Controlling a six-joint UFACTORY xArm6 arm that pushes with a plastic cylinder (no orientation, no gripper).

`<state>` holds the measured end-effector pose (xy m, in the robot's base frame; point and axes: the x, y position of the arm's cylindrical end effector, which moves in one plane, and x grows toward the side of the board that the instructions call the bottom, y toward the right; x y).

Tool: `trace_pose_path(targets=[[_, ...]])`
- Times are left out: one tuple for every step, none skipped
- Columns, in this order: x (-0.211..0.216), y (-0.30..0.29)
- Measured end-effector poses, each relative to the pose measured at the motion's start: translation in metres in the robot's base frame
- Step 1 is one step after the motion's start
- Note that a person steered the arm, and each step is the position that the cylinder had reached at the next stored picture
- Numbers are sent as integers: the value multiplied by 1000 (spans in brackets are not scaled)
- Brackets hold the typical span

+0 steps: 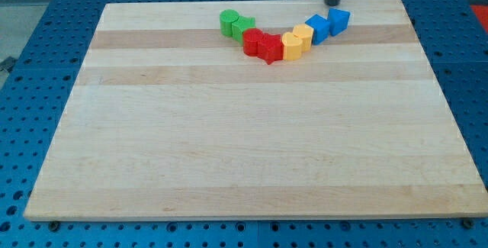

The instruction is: Move your arm towards the blue triangle

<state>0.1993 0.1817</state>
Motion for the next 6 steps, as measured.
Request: trace_pose_path(targets=[[0,64],[21,118],[74,138],[105,133],[106,102],[106,63]])
